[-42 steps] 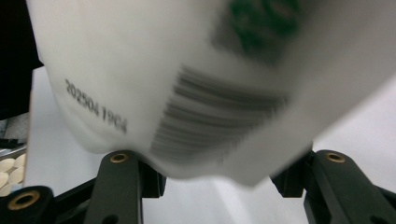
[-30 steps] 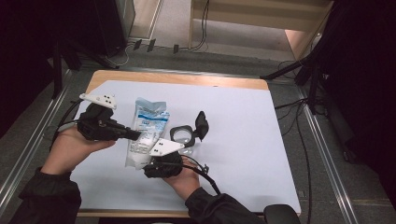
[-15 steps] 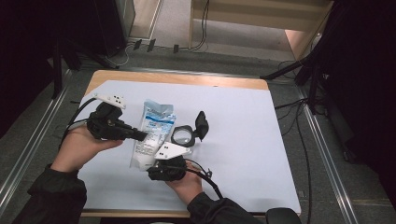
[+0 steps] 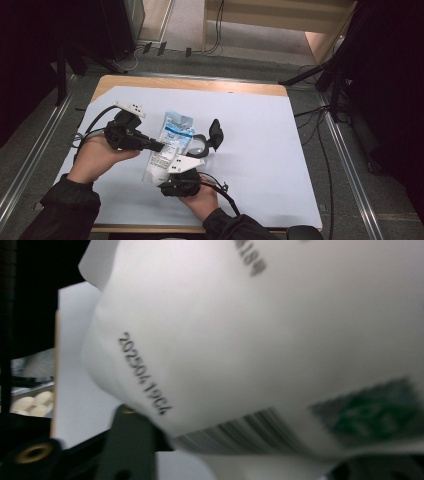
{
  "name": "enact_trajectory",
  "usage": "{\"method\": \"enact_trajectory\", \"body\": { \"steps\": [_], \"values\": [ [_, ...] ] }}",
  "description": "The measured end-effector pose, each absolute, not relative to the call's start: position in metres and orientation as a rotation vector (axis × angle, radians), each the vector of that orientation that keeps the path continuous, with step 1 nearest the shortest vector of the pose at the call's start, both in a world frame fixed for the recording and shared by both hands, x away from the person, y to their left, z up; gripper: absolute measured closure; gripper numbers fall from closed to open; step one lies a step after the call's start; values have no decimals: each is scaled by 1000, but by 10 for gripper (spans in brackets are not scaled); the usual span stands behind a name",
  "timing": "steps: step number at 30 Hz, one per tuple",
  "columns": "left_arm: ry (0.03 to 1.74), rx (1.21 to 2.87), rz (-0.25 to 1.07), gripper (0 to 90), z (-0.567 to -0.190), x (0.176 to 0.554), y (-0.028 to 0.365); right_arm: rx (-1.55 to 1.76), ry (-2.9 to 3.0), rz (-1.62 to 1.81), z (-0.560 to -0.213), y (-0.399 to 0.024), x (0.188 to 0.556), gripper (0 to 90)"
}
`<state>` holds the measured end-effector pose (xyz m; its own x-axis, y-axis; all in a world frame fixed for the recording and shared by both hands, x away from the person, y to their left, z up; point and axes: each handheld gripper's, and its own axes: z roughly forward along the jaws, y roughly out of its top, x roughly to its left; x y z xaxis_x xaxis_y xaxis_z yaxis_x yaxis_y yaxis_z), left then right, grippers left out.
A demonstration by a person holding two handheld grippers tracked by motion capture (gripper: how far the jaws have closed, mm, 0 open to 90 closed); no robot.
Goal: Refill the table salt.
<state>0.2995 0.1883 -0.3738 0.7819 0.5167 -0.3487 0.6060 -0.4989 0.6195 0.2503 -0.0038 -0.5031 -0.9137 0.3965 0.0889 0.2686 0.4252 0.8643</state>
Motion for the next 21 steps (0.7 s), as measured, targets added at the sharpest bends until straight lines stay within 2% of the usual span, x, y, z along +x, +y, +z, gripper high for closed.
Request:
{"method": "enact_trajectory", "body": {
  "steps": [1, 6, 8, 21],
  "values": [
    [832, 2202, -153, 900, -374, 299, 187, 604, 2524, 1486, -503, -3, 249, 394],
    [826, 2191, -152, 900, -373, 299, 185, 616, 2510, 1519, -504, -6, 246, 500],
    [826, 2189, -153, 900, -373, 299, 184, 622, 2517, 1542, -504, -8, 246, 515],
    [870, 2150, -145, 900, -382, 303, 178, 665, 2618, 1645, -509, -8, 256, 568]
  ]
}}
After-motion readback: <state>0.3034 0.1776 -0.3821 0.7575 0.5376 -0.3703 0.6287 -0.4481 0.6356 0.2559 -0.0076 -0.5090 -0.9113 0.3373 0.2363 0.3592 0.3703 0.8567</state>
